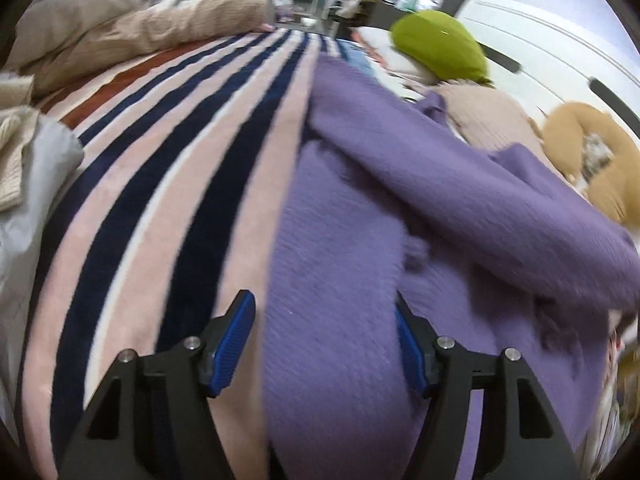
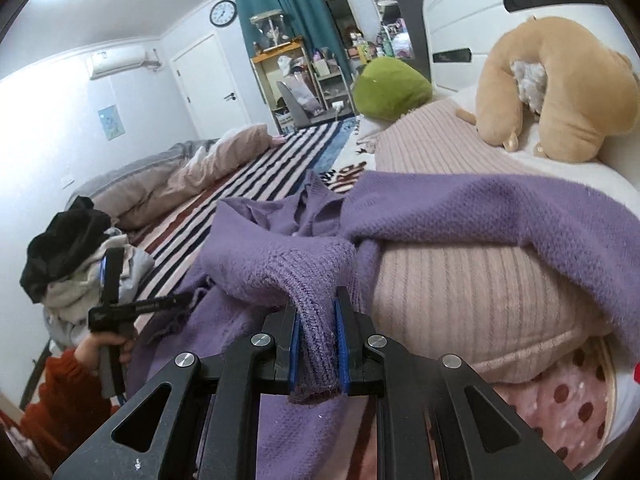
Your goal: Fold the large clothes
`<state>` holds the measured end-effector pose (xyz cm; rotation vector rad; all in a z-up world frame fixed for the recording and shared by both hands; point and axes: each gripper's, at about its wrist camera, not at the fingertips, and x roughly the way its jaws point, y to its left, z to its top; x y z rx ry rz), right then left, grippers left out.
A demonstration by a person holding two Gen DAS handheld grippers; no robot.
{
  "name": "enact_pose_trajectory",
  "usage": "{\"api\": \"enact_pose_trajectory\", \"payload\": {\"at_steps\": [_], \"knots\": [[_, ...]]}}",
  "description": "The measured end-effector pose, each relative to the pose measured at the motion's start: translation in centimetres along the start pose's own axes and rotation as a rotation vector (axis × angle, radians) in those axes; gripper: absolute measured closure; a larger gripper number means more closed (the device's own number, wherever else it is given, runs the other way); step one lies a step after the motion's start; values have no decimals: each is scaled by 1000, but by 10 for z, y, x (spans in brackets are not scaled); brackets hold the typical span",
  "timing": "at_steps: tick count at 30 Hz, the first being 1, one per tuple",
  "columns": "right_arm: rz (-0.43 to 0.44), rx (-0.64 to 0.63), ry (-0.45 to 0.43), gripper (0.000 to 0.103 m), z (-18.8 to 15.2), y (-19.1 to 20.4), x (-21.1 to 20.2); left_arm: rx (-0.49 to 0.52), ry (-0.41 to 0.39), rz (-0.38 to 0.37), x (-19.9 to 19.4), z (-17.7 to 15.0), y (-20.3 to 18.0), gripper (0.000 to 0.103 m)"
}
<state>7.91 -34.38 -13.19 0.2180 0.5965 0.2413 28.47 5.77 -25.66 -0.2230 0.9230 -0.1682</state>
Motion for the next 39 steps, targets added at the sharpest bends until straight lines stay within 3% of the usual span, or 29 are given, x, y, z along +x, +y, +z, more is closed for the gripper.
{"api": "enact_pose_trajectory", "payload": {"at_steps": [3,4,9,11,15,19,24,29,32,35,39], "knots": [[-9,33,7,93,-7,-11,-2,-23,5,26,8,2,10,80],[-11,44,8,93,-9,-14,-2,-41,-6,30,8,2,15,86],[41,77,43,93,-21,-14,2,-169,-86,119,-2,1,45,91],[92,85,83,93,-28,-9,11,-188,-87,116,-3,0,51,91],[120,50,222,92,-52,8,42,-175,-75,101,-5,0,50,84],[94,8,317,83,-72,16,63,-183,-87,47,-18,-1,51,67],[116,16,285,62,-67,17,55,-111,-170,-65,-57,-5,35,43],[140,-21,165,59,-48,34,33,-25,-208,-69,-95,-5,9,39],[163,-64,123,65,-41,47,29,17,-223,-77,-115,-11,-8,35],[189,-93,157,93,-45,57,40,54,-211,-74,-128,-20,-21,34],[121,-120,249,94,-61,58,69,79,-201,-50,-141,-34,-32,30]]}}
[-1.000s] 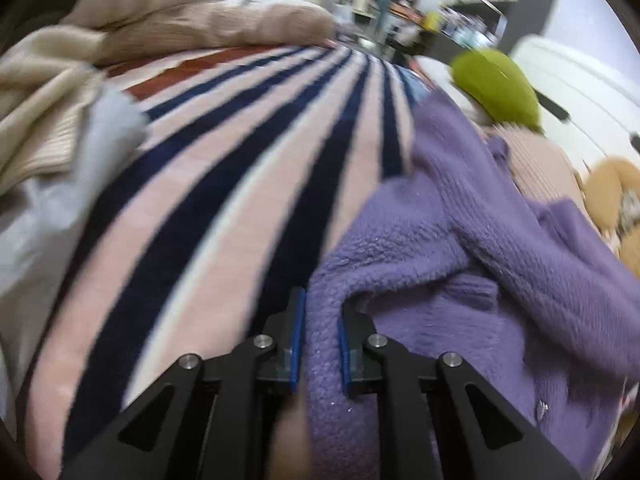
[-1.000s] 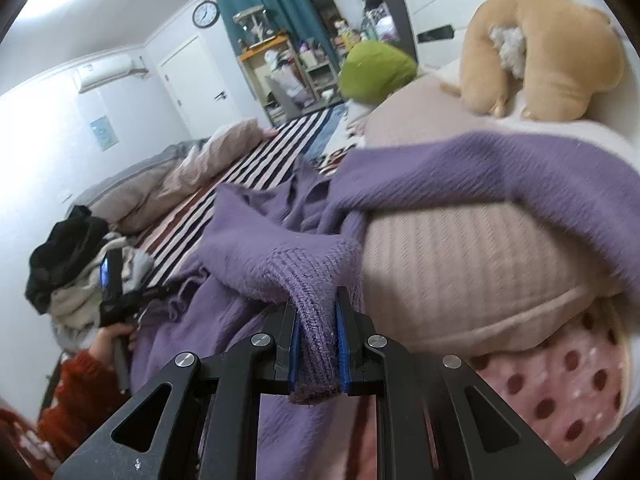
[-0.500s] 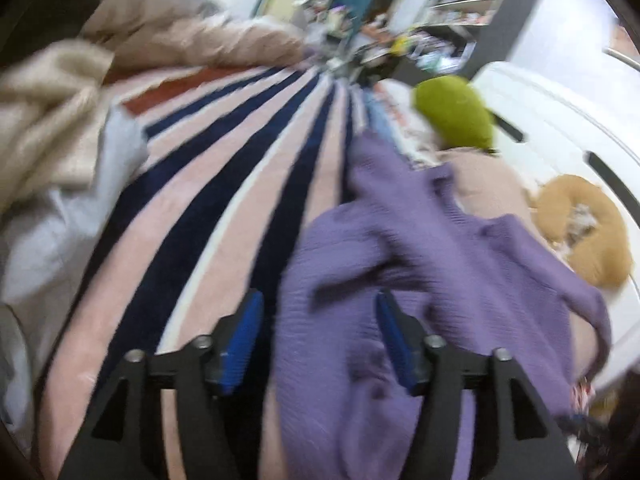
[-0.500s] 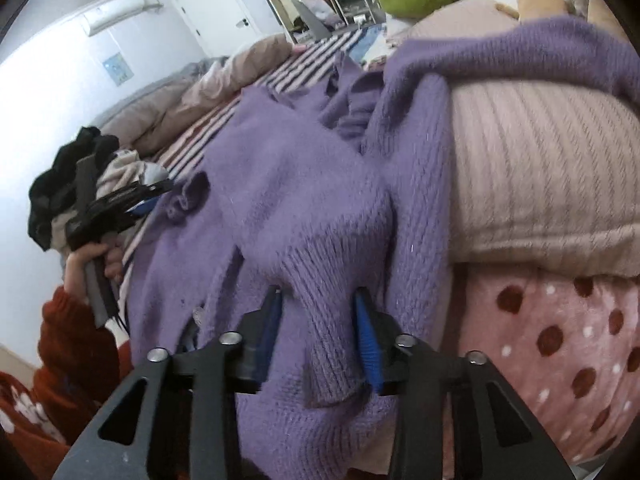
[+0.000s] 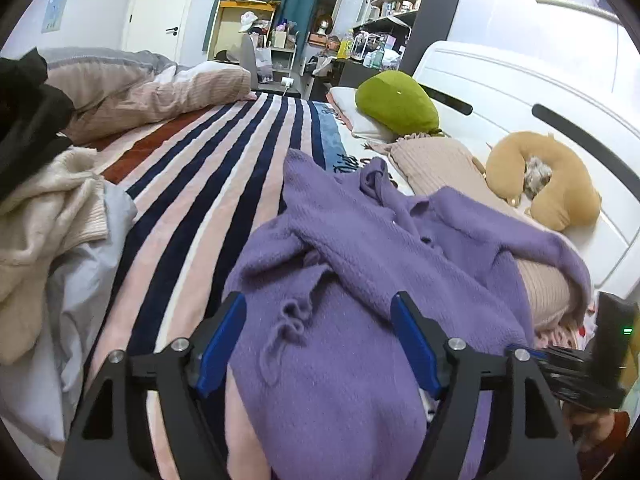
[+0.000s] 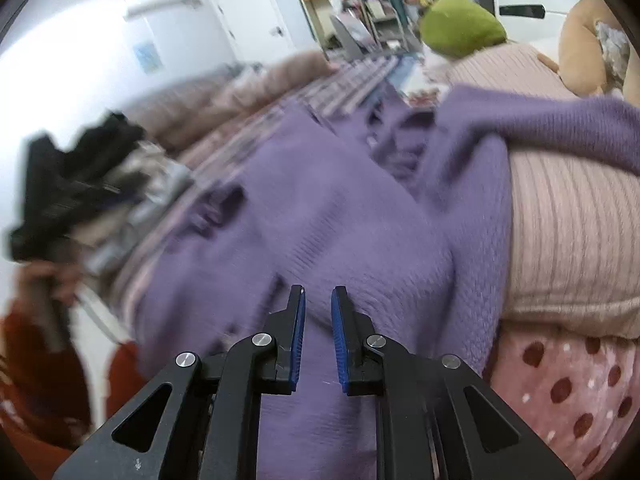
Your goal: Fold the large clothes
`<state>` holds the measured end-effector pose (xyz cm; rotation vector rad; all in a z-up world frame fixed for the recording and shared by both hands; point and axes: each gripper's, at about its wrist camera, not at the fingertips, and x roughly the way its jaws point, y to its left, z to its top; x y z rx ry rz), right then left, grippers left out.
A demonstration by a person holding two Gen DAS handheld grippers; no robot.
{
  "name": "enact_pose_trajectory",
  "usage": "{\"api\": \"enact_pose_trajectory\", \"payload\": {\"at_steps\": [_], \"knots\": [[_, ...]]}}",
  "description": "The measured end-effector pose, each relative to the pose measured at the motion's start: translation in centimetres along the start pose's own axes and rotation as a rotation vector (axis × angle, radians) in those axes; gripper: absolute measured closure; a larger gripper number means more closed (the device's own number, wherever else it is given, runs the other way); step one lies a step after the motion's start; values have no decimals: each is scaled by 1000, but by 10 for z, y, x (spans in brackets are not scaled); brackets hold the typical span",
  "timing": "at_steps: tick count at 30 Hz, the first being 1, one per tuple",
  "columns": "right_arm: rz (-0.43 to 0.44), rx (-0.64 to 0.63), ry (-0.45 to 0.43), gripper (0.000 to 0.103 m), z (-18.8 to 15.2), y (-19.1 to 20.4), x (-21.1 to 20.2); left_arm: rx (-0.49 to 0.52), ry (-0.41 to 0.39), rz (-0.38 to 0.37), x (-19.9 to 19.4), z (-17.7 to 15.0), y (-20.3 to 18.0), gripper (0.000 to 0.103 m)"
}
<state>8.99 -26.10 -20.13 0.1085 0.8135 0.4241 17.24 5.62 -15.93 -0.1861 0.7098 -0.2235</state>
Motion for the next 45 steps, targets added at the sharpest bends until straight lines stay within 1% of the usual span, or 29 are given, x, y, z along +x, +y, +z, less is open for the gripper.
{"api": "enact_pose_trajectory", "payload": {"at_steps": [2,3,5,6,7,10,14,15,16,17,19,20,21,23,24,26,27,28,29,31,32,33,35,37,38,40,42,43,45], "knots": [[-57,-5,28,94,-5,-2,11,6,-1,1,-8,-5,-2,29],[-85,-11,27,94,-7,-2,13,9,-2,-4,-12,-7,-2,29],[-107,-58,-10,83,-10,4,11,13,-5,-37,-20,-12,-3,28],[-126,-88,-21,73,-12,7,10,16,-6,-46,-22,-14,-4,26],[-150,-120,-25,70,-15,10,12,23,-5,-45,-24,-16,-5,25],[-222,-193,12,70,-20,14,24,59,0,-24,-28,-22,-12,24],[-306,-298,39,69,-20,23,37,52,4,-9,-32,-26,-14,23],[-325,-318,45,74,-20,24,39,52,5,-7,-33,-28,-14,23],[-360,-347,49,89,-21,27,42,54,5,-7,-34,-28,-15,23],[-404,-377,42,97,-23,28,41,56,6,-7,-35,-29,-14,23],[-443,-403,17,99,-21,31,37,58,6,0,-37,-28,-13,23],[-429,-389,-2,99,-19,32,30,62,5,6,-37,-28,-14,23],[-390,-362,-24,99,-14,32,22,66,3,13,-38,-28,-14,23],[-285,-290,-59,99,-6,31,5,72,2,21,-39,-28,-15,23],[-213,-261,-65,99,-3,30,-2,76,2,21,-39,-28,-16,23],[-125,-240,-33,99,-1,28,-5,81,2,20,-39,-28,-17,23],[-103,-239,-6,99,-3,27,-1,82,2,21,-38,-28,-18,22],[-79,-231,29,99,-4,26,4,84,2,22,-38,-28,-19,22],[-41,-201,88,99,-9,21,14,85,3,23,-38,-28,-20,22],[-19,-150,152,97,-19,11,30,88,2,26,-38,-28,-21,22],[-13,-119,153,97,-23,6,35,93,1,30,-38,-28,-22,22],[3,-94,133,96,-23,3,34,100,0,37,-38,-28,-24,22],[36,-50,118,92,-25,-3,28,117,-7,57,-38,-28,-28,22],[77,-25,87,76,-21,-9,15,128,-21,75,-36,-27,-33,22],[104,-11,44,71,-18,-13,0,131,-33,72,-36,-27,-35,22],[113,25,-40,52,-12,-26,-26,135,-66,60,-37,-26,-38,22],[73,99,-168,48,-5,-54,-62,141,-78,76,-36,-23,-43,22],[52,131,-211,48,-3,-65,-74,147,-82,86,-35,-22,-45,22],[-18,225,-321,46,0,-96,-101,155,-95,99,-35,-20,-49,21]]}}
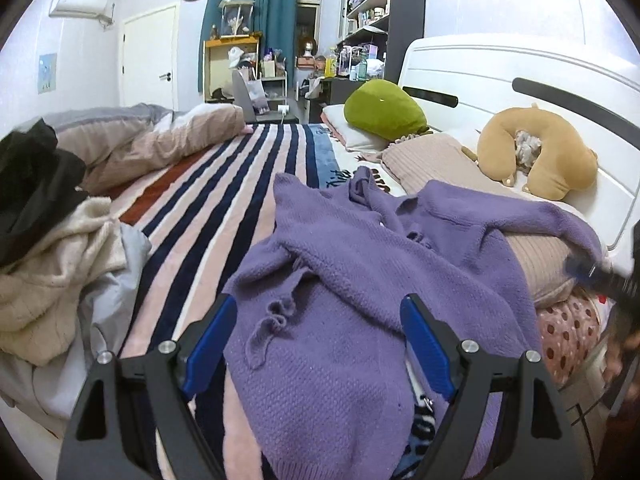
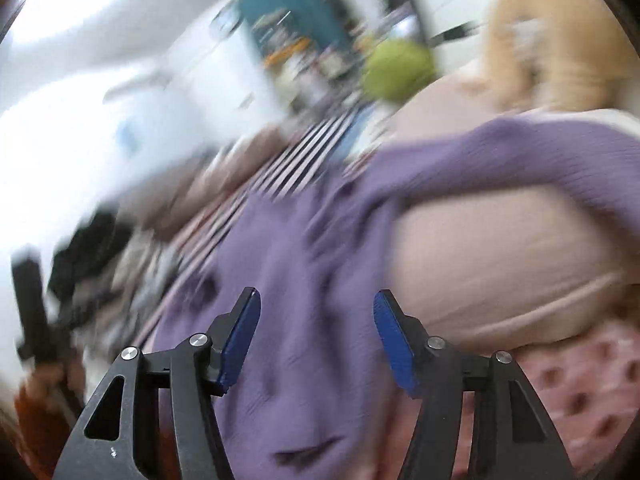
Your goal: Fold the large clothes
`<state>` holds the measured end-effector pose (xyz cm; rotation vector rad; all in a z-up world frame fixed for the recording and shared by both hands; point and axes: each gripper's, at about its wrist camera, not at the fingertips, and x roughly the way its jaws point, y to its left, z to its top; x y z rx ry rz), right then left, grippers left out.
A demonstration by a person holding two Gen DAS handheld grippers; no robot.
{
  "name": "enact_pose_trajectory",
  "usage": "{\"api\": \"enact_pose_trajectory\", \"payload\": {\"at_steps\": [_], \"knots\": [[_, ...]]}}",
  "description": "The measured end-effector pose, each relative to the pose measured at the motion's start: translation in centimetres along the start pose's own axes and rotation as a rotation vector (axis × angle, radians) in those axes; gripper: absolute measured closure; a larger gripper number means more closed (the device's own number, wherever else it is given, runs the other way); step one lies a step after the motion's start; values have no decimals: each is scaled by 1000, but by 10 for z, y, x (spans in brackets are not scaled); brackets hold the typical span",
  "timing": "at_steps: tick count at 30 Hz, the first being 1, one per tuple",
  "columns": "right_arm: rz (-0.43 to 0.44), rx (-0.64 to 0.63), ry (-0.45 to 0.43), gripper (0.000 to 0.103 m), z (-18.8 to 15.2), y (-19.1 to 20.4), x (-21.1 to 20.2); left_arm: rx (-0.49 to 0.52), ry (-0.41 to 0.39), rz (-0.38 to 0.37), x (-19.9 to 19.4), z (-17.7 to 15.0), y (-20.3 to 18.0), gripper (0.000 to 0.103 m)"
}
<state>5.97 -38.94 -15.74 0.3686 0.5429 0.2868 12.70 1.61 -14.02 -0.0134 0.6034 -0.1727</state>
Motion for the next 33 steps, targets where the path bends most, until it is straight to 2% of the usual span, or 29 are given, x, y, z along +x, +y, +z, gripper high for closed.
{"api": "enact_pose_trajectory", "payload": {"at_steps": [2,4,9,13,19,20,22,26,29,33], "knots": [[-67,73,-77,42,11,-29,-17,-9,-4,9,1,3,-2,17],[-112,146,-119,42,19,-59,-27,-34,-2,9,2,6,-2,16],[-172,226,-103,42,22,-104,-21,-60,22,20,8,8,-1,16],[-145,246,-160,41,28,-110,-13,-59,32,29,10,9,0,16],[-160,264,-216,43,51,-123,-6,-66,27,32,9,11,4,16],[-169,265,-224,52,53,-123,-5,-67,26,33,9,10,5,16],[-209,235,-211,98,56,-120,0,-76,26,35,9,10,8,16],[-235,181,-210,98,64,-107,5,-95,34,18,11,9,15,16],[-199,124,-258,99,72,-84,-3,-100,37,18,12,8,19,16],[-101,7,-289,99,85,-39,-6,-109,36,16,12,5,24,16]]}}
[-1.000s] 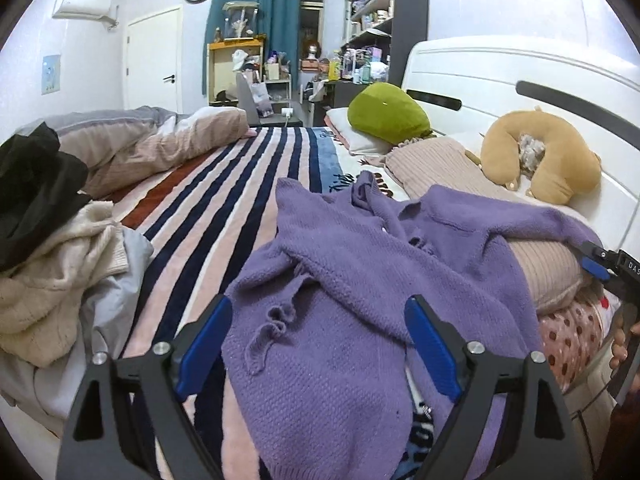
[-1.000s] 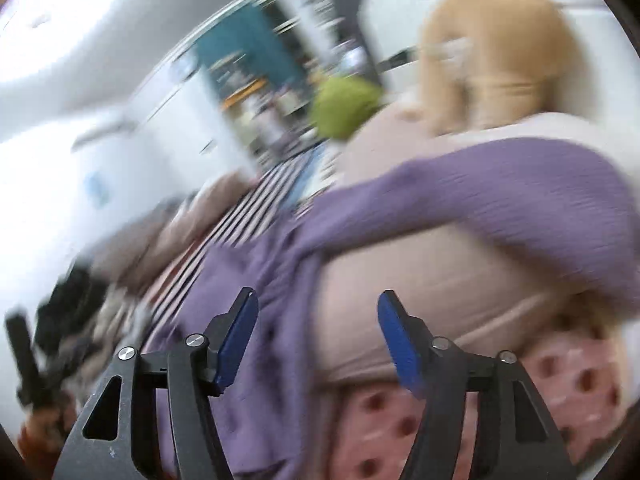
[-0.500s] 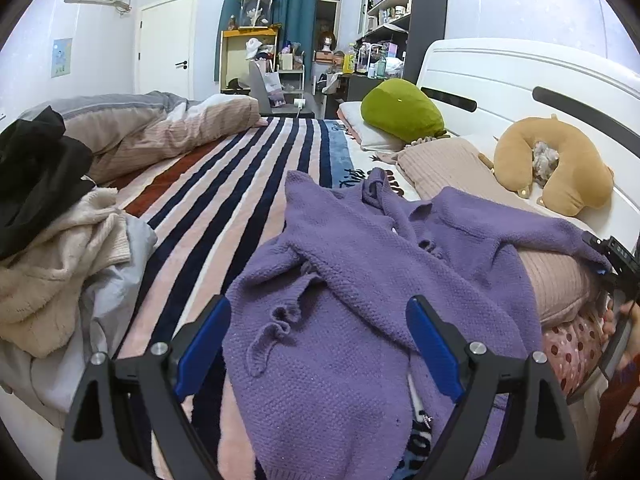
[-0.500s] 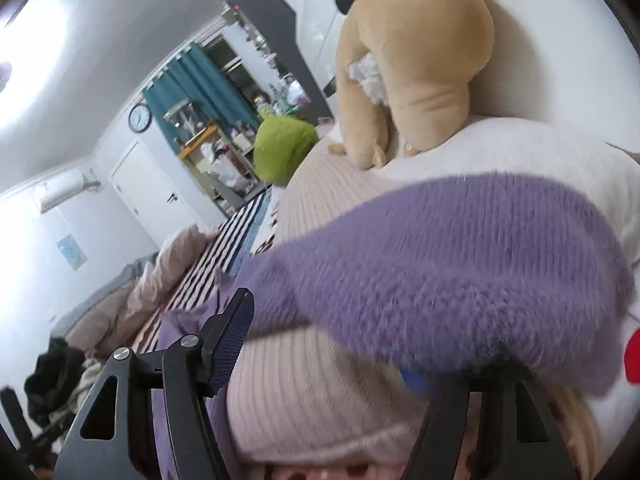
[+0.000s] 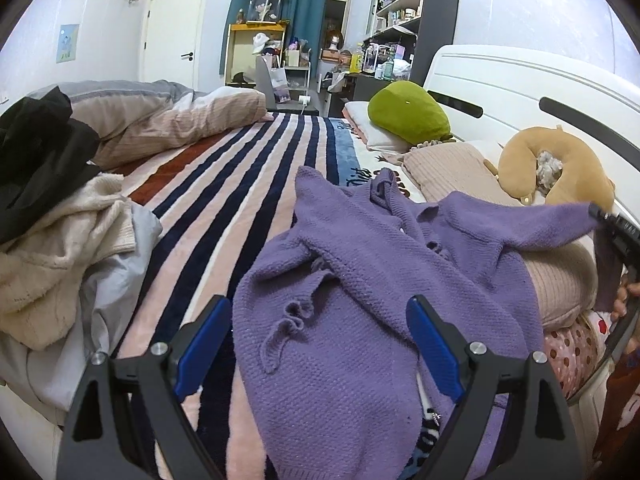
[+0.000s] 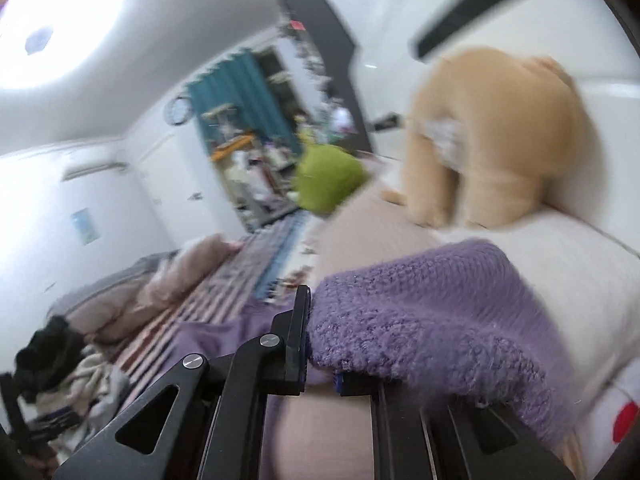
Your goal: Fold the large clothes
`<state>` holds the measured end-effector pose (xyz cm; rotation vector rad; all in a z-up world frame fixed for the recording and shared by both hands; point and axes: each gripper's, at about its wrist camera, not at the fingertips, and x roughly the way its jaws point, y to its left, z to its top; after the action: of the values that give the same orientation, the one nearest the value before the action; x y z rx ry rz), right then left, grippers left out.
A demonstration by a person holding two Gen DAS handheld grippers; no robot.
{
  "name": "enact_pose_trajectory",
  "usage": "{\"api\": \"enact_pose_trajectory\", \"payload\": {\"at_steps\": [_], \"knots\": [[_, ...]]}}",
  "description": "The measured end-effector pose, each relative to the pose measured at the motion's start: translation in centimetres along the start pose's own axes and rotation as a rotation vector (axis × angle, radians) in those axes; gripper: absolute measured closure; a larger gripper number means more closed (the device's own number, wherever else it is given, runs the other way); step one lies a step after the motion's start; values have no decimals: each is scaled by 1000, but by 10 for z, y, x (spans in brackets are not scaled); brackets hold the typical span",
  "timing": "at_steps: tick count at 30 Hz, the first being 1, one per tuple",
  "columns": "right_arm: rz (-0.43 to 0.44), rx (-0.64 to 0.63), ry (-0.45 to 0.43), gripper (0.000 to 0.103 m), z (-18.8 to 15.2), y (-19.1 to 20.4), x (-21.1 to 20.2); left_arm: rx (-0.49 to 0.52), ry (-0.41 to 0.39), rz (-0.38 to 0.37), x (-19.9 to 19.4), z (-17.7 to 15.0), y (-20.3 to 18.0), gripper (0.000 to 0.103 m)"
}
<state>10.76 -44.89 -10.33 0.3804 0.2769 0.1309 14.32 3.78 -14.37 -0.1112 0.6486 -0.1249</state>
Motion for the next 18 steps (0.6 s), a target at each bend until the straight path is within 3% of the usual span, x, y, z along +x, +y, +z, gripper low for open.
{"api": "enact_pose_trajectory", "payload": {"at_steps": [4,7,11,16,18], "knots": [[152,-133,21,99,-1,62,8,-2,2,-8,-1,-3,6,16],[272,-245,114,99,-19,111,23,-5,0,-12,-3,-4,9,16],[382,-364,299,99,-70,166,58,-8,-10,-14,-9,-7,18,16],[459,-416,556,98,-153,198,100,-14,-17,-3,-16,-11,30,16],[468,-383,640,97,-181,199,114,-18,-17,-3,-17,-13,34,16]]}}
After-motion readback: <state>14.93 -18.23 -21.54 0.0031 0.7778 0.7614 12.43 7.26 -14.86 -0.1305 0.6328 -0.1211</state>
